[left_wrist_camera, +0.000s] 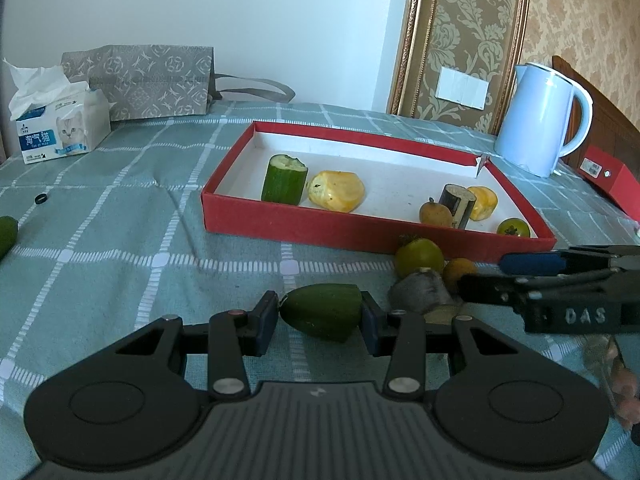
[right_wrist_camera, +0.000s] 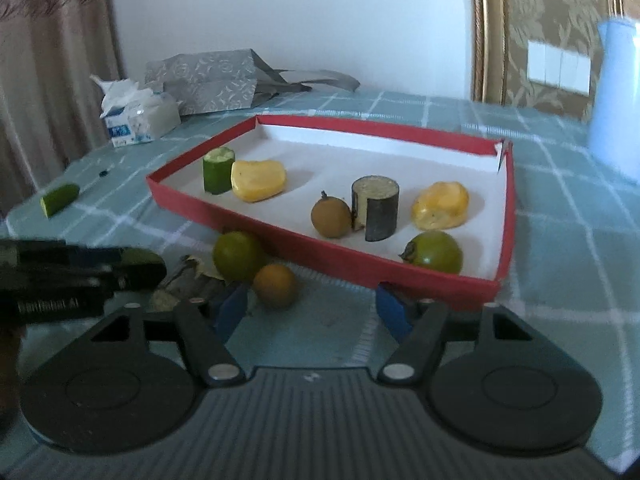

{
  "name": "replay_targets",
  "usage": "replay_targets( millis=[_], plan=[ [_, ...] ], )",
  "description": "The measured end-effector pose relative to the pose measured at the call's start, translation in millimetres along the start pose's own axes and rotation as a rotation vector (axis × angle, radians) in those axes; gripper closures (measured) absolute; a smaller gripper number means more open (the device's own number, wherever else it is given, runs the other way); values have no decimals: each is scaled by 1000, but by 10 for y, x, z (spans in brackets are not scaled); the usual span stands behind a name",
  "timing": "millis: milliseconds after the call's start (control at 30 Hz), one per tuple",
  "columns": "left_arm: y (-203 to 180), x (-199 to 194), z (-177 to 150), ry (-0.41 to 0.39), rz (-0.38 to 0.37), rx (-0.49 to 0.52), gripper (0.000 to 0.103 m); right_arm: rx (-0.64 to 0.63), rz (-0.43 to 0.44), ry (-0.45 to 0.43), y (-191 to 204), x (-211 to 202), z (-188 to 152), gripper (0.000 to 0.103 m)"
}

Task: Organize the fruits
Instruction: 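Lift the avocado chunk with the left gripper while the right grasps a brown round fruit, then carry the avocado chunk with the left gripper into the red box and release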

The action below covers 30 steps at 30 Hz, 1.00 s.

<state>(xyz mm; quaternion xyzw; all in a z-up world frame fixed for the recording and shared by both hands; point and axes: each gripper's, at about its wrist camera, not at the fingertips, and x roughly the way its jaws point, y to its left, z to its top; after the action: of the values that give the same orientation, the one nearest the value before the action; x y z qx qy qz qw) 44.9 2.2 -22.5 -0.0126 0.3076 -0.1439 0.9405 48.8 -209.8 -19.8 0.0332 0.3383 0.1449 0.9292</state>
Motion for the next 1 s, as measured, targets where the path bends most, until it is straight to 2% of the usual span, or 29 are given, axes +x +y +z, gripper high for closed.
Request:
replay_targets(
  millis=[33,133,200,333,467,733,1000],
  plan=[
    [0,0,-2,0,1,2,61,12,10,9,0,22,13,45],
    [10,1,-1,0,1,3,61,27,23,12,54,71,18,51],
    [6,4,-1,0,3,5,61,0,-3,14,127,105,25,53],
    [-2,7,4,0,5,9,61,-18,0,17,206,131,31,54],
    [-7,9,5,-1,8,13,61,-59,-28,15,273,118,4,77],
    [-33,9,-8,-6,19,28,61,-74,-50,-6,298,67,-42,79],
    [-25,3,-1,-22,43,30,62,-37,-91,-81,110,-273,-173,79]
  ],
)
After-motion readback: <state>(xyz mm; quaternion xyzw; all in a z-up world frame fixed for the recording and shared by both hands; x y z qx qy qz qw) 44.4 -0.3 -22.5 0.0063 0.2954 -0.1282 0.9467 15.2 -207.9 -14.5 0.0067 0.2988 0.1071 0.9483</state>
